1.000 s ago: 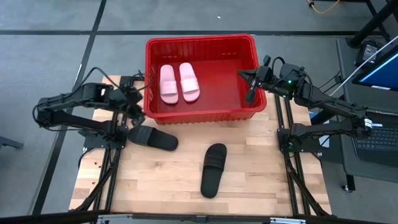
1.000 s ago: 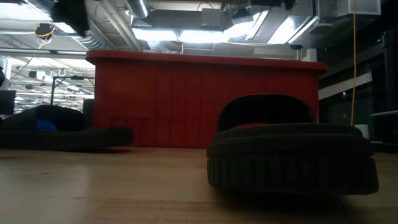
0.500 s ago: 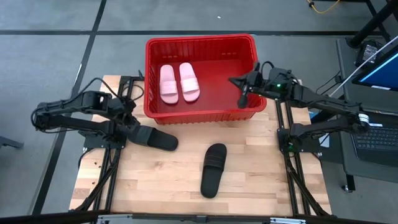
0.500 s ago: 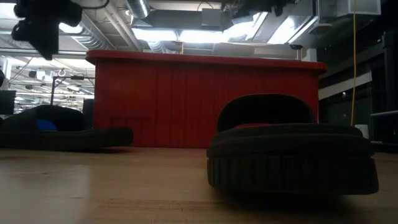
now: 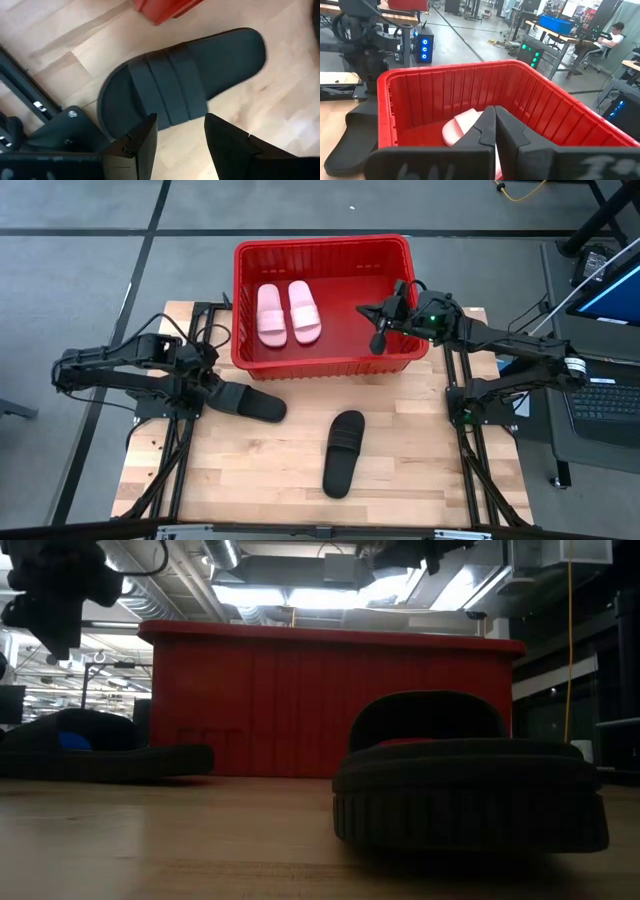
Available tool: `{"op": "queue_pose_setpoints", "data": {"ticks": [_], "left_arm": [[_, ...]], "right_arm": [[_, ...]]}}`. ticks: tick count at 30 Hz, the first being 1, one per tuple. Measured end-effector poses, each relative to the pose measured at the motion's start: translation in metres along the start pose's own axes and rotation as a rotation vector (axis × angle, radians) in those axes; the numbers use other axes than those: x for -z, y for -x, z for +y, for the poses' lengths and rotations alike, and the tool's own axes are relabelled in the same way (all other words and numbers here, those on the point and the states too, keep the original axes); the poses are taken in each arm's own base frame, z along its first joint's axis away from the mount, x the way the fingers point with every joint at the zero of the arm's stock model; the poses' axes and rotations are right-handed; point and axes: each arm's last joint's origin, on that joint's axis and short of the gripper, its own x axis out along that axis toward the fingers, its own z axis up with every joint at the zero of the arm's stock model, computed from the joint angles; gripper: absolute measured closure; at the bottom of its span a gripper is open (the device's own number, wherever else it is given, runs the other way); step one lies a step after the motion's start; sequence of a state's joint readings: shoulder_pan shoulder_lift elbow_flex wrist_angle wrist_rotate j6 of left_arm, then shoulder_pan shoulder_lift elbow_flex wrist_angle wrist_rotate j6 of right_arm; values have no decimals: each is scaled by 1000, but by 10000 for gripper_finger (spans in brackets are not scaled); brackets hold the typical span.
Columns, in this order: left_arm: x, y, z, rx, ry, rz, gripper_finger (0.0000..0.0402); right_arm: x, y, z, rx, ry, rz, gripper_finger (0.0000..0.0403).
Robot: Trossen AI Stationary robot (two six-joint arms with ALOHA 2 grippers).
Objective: Pick and place slides into bin
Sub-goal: Put the top black slide into the red bin
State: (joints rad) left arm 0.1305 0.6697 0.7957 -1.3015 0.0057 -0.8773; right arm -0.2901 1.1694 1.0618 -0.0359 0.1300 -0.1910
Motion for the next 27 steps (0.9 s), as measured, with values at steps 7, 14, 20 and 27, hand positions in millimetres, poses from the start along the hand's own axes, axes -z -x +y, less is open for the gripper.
{"op": "queue_pose_setpoints", "data": {"ticks": [7,14,20,27], "left_arm": [[2,-13,4,-48,0,10,245],[1,-14,2,-34,1,-2,245],[-4,-17,-3,-8,27,-35,245],[-12,-26,-13,-31,-24,-31,245]], "right_arm": [[0,0,0,0,-5,-1,397],[0,0,0,1,-7,-2,397],[-1,0,0,2,-11,-10,397],[-1,0,0,2,-12,-9,397]]}}
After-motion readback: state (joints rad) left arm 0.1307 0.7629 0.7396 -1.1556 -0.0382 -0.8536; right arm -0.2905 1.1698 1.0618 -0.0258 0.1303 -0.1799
